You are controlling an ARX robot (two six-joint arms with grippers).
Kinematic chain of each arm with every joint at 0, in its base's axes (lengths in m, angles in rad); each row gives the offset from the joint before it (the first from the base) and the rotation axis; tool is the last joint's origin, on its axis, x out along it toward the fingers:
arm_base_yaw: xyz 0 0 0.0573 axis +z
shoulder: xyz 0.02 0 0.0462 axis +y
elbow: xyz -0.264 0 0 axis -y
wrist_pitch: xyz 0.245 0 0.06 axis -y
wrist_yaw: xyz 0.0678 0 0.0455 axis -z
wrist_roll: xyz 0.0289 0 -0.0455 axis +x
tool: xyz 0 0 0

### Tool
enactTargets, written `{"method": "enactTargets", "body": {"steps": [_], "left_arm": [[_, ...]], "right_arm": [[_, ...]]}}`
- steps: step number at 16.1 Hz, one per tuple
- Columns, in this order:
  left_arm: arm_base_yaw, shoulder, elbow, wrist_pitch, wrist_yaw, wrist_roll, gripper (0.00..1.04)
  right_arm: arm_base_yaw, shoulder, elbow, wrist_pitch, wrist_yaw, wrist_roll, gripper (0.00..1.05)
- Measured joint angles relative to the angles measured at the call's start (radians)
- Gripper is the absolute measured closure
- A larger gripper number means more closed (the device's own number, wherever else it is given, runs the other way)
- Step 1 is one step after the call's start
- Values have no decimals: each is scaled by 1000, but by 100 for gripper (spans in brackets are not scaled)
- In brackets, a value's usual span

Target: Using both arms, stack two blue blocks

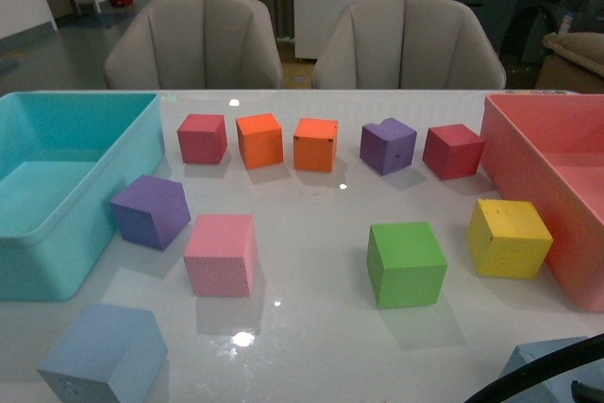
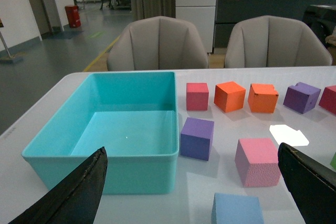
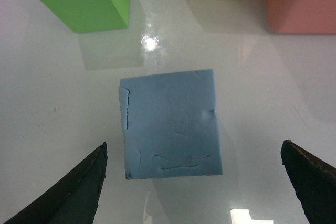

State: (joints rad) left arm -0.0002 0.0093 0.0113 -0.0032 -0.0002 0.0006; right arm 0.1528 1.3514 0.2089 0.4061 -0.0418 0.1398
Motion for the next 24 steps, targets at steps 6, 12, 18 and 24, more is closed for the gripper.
{"method": "enactTargets", "body": {"steps": [6,12,18,24], "left_arm": [[0,0,0,0,0,0,7],[0,0,0,0,0,0,7],[0,0,0,0,0,0,7],[0,0,0,0,0,0,7]], "right_arm": [[19,175,76,56,-15,36,6],[24,370,145,150,-45,37,6],[31,447,108,217,-37,47,42],[80,80,135,-25,-16,53,59]]}}
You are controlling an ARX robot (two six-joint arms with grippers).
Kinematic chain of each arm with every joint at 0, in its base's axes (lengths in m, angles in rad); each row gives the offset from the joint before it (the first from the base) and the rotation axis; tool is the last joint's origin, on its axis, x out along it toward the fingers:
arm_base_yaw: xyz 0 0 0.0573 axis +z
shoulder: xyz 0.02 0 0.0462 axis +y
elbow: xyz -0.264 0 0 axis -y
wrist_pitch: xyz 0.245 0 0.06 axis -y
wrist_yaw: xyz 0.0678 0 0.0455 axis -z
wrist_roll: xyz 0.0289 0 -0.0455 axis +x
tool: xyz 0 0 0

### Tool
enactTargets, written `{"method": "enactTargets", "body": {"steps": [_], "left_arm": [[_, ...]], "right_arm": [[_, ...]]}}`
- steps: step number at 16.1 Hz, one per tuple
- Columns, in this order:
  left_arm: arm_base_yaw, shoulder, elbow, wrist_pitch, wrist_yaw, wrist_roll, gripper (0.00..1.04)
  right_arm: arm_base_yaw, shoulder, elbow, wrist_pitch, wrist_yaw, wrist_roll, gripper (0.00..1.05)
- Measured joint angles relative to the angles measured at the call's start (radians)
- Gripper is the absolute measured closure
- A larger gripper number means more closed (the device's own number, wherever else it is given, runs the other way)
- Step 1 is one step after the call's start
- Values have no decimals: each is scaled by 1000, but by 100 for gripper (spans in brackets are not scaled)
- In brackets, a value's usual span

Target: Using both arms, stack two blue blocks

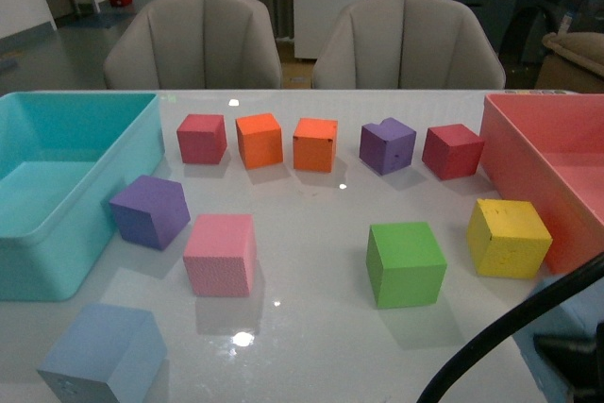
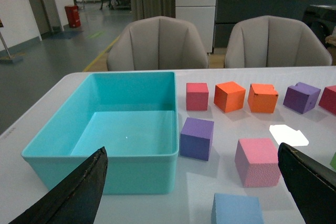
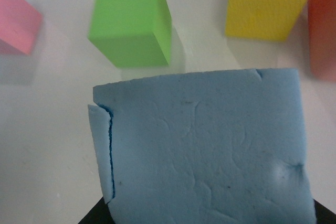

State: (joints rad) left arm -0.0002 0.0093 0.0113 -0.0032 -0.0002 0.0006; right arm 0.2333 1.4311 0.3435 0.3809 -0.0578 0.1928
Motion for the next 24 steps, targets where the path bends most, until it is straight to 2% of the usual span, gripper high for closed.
{"method": "enactTargets", "body": {"steps": [3,5,8,10,13,20,24], "left_arm": [[0,0,0,0,0,0,7],[0,0,0,0,0,0,7],[0,0,0,0,0,0,7],[0,0,0,0,0,0,7],[0,0,0,0,0,0,7],[0,0,0,0,0,0,7],[0,0,0,0,0,0,7]], "right_arm": [[56,29,187,-35,29,28,60],[93,140,328,-64,33,52,60],[155,405,666,-170,71,71,61],[169,527,825,-238,73,82,61],[180,590,902,-271,74,89,61],[205,891,1221,-430,82,157,61],[218,977,1326,-505,143,248,61]]}}
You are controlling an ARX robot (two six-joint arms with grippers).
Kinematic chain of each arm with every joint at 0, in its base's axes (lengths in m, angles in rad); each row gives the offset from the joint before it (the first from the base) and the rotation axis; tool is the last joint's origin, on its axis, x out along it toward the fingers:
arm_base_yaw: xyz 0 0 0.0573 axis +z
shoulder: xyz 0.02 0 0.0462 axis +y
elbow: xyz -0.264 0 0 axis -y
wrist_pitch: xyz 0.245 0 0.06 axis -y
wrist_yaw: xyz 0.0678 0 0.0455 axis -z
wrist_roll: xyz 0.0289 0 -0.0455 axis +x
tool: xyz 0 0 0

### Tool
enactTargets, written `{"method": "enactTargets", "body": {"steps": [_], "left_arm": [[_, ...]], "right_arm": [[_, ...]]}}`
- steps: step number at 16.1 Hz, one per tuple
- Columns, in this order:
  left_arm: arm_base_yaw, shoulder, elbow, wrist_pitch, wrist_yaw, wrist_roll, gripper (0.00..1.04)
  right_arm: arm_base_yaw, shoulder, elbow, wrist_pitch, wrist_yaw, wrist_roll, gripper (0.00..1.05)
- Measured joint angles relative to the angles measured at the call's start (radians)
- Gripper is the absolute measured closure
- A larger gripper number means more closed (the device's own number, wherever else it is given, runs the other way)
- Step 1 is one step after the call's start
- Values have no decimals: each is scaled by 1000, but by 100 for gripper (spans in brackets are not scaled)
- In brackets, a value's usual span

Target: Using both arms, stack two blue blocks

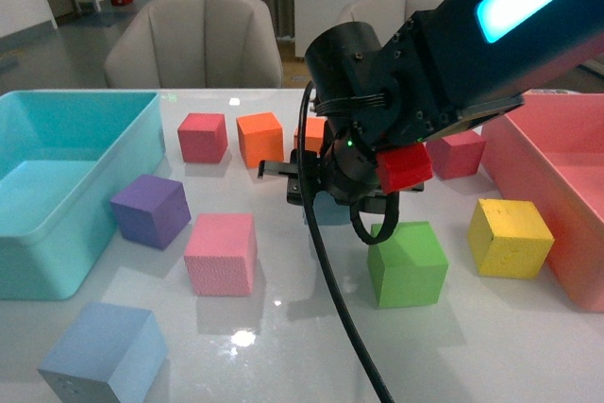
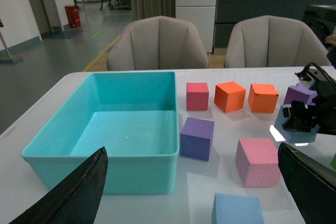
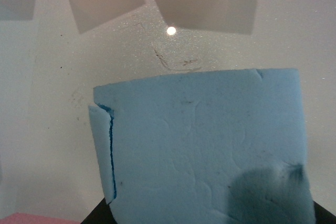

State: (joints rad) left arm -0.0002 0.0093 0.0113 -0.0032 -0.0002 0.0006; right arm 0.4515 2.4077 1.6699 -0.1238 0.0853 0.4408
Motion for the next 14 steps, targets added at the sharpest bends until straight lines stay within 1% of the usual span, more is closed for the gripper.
{"method": "enactTargets", "body": {"steps": [5,6,7,8,10,11,14], "left_arm": [[0,0,0,0,0,0,7],[0,0,0,0,0,0,7],[0,0,0,0,0,0,7],[0,0,0,0,0,0,7],[0,0,0,0,0,0,7],[0,0,0,0,0,0,7],[0,0,0,0,0,0,7]], "right_arm": [[26,77,115,-86,58,23,61],[26,78,119,-86,58,23,41],[26,78,119,-85,58,23,30],[26,78,118,-81,58,23,22],[26,77,116,-78,58,25,4],[26,73,107,-69,61,26,7],[25,24,65,-45,62,31,6]]}}
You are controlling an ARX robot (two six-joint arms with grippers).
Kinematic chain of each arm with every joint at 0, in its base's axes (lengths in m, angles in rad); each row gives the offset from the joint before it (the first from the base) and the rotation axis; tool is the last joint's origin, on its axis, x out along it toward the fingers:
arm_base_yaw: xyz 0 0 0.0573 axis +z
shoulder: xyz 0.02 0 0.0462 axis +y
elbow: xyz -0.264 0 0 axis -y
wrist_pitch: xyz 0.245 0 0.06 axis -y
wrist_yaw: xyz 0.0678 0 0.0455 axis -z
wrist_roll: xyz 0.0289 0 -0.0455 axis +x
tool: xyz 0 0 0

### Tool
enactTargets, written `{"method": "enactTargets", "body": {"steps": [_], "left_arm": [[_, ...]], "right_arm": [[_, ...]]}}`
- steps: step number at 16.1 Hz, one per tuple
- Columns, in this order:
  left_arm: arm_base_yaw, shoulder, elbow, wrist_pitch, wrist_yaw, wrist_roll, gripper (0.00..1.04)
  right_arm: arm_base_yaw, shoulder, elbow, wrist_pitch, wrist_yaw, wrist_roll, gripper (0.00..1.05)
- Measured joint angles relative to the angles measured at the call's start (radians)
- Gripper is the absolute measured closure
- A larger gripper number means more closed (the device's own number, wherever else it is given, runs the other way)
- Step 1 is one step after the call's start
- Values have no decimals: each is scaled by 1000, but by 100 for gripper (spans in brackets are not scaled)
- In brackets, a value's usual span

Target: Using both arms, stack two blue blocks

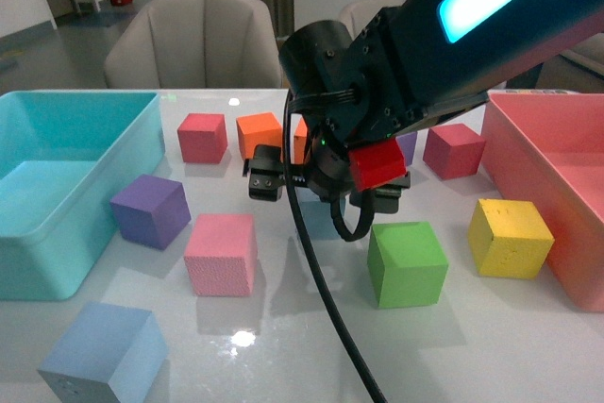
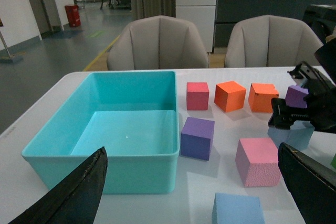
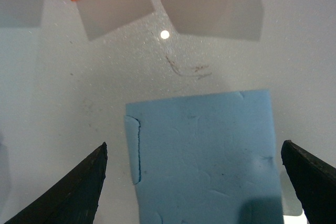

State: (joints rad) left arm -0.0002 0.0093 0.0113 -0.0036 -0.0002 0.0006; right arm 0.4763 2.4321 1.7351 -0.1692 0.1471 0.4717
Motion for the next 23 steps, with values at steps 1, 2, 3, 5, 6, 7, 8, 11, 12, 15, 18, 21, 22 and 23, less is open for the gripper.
{"method": "enactTargets", "body": {"steps": [1,2,3,5,6,7,8,11,12,15,18,21,22,23], "left_arm": [[0,0,0,0,0,0,7],[0,0,0,0,0,0,7],[0,0,0,0,0,0,7],[0,0,0,0,0,0,7],[0,0,0,0,0,0,7],[0,0,0,0,0,0,7],[0,0,0,0,0,0,7],[0,0,0,0,0,0,7],[0,0,0,0,0,0,7],[0,0,0,0,0,0,7],[0,0,0,0,0,0,7],[0,0,0,0,0,0,7],[0,0,0,0,0,0,7],[0,0,0,0,0,0,7]], "right_arm": [[-4,-27,-19,12,0,0,6],[-6,-57,-38,22,0,0,6],[-8,-88,-61,41,2,0,6],[-20,-179,-161,113,-3,0,6],[-22,-210,-201,143,-3,0,6],[-26,-267,-274,209,3,-8,6],[-30,-352,-372,294,2,-17,6],[-41,-608,-631,495,-3,-43,6],[-33,-728,-764,575,6,-43,6],[-49,-938,-1046,668,-13,-42,6],[-98,-1100,-1223,687,-5,-43,6],[-129,-1355,-1375,847,121,-187,20],[-186,-1468,-1448,812,129,-306,33],[-246,-1592,-1515,721,95,-383,46]]}}
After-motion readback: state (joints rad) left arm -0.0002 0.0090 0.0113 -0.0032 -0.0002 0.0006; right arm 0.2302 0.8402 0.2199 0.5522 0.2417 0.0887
